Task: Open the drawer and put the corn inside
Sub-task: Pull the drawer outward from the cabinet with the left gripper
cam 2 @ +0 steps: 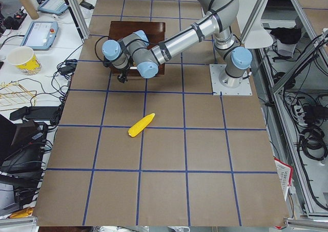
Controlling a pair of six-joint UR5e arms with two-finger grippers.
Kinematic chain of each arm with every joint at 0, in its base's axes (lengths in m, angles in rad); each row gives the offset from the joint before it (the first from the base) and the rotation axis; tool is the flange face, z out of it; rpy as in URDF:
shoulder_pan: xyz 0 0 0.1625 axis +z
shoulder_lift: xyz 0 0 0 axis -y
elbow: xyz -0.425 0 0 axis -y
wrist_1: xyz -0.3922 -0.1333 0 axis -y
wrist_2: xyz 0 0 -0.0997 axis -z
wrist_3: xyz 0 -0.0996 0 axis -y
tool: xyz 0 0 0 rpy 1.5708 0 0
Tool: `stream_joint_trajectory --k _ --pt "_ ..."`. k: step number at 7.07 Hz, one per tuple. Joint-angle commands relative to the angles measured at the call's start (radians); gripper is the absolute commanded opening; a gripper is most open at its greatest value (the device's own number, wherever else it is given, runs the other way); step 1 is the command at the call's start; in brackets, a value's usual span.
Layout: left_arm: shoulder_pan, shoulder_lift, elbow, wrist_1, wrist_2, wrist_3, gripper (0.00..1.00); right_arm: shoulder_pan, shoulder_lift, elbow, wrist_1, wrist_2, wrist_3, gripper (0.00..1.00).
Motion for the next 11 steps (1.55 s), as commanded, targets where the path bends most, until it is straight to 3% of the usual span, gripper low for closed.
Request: stream_joint_trajectory --k 1,11 --pt "0.006 -0.007 0.004 0.001 0.006 0.013 1.0 0.0 0.0 0.0 0.0 0.0 0.0 1.0" --pt "0.029 -0.017 0.038 -0.001 0.065 0.139 1.0 0.0 0.0 0.0 -0.002 0.0 0.0 1.0"
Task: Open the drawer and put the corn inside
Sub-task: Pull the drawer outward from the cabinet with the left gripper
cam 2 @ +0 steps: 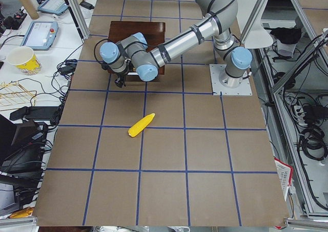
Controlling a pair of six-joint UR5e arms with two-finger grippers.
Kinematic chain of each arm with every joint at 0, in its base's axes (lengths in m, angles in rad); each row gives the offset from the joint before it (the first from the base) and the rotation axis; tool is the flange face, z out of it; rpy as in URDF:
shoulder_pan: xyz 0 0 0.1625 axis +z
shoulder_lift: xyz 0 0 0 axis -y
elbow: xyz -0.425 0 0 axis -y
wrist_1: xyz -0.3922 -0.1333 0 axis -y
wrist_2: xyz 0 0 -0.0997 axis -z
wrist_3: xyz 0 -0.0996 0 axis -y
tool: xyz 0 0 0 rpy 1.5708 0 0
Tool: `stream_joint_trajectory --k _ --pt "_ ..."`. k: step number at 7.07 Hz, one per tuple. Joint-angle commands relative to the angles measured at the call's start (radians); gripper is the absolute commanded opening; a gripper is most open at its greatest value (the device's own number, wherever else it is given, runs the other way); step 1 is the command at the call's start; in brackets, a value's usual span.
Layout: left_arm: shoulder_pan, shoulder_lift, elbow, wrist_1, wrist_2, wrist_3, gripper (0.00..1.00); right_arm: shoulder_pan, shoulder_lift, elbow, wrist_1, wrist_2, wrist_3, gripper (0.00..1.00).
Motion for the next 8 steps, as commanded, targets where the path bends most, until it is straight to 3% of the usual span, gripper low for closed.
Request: stream_joint_trajectory --k 1,8 --pt "0.01 -0.003 0.009 -0.001 0.005 0.026 1.0 0.0 0.0 0.0 -0.001 0.0 0.0 1.0" --pt "0.025 -0.019 0.029 0.002 0.025 0.073 1.0 0.0 0.0 0.0 0.0 0.0 0.0 1.0"
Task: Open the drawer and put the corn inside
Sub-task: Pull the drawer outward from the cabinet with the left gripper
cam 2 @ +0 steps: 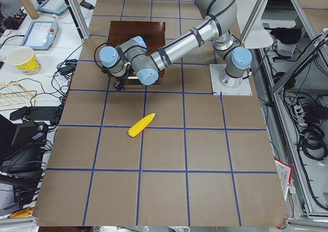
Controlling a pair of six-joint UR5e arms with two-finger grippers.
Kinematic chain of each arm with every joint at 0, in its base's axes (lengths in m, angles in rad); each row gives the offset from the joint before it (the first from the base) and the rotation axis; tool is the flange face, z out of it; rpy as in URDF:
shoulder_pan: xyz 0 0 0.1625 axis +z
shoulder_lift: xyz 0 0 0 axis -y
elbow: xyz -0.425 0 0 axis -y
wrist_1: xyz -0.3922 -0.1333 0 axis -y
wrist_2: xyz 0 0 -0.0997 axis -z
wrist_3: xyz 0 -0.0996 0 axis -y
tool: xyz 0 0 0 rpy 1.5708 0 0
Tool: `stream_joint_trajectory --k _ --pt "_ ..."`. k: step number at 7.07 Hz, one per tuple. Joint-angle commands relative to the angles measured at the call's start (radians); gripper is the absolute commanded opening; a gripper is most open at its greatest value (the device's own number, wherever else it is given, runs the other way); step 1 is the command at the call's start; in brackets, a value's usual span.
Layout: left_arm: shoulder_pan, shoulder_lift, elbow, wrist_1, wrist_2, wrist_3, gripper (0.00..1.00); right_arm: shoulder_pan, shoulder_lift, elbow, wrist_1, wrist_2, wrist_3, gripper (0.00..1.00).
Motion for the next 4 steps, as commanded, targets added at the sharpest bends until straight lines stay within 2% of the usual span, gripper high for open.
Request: stream_joint_trajectory --k 1,4 --pt "0.0 -0.007 0.035 -0.006 0.03 0.003 1.0 0.0 0.0 0.0 0.0 0.0 0.0 1.0" --pt "0.002 -0.012 0.04 -0.003 0.035 0.01 1.0 0.0 0.0 0.0 0.0 0.0 0.0 1.0"
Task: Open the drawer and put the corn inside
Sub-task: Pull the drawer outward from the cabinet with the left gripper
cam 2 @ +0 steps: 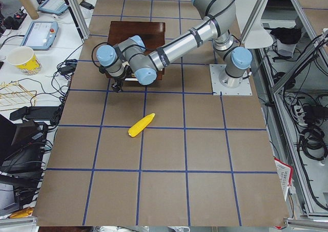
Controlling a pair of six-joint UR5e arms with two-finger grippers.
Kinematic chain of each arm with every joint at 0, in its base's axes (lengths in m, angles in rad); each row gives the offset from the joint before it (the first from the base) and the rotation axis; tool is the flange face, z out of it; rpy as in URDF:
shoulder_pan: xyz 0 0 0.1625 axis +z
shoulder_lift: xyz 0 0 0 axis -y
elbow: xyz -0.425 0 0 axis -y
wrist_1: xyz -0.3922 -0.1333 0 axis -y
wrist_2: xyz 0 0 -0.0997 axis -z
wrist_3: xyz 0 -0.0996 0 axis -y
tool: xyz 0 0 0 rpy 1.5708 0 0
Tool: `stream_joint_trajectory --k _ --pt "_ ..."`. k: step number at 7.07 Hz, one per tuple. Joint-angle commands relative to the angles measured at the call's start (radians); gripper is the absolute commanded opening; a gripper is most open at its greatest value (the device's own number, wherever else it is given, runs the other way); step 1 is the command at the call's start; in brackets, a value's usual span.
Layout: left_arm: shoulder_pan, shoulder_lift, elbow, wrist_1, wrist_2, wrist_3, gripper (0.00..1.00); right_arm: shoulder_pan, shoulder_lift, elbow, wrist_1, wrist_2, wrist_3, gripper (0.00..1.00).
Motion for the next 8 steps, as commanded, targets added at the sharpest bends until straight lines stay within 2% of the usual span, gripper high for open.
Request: stream_joint_trajectory --k 1,5,8 --pt "0.001 -0.001 0.002 0.002 0.019 0.018 1.0 0.0 0.0 0.0 -0.002 0.0 0.0 1.0" --pt "0.027 -0.001 0.002 -0.006 0.018 0.018 1.0 0.0 0.0 0.0 0.0 0.0 0.0 1.0" --pt "0.027 0.042 0.003 -0.012 0.014 0.004 1.0 0.0 0.0 0.0 0.0 0.0 0.0 1.0"
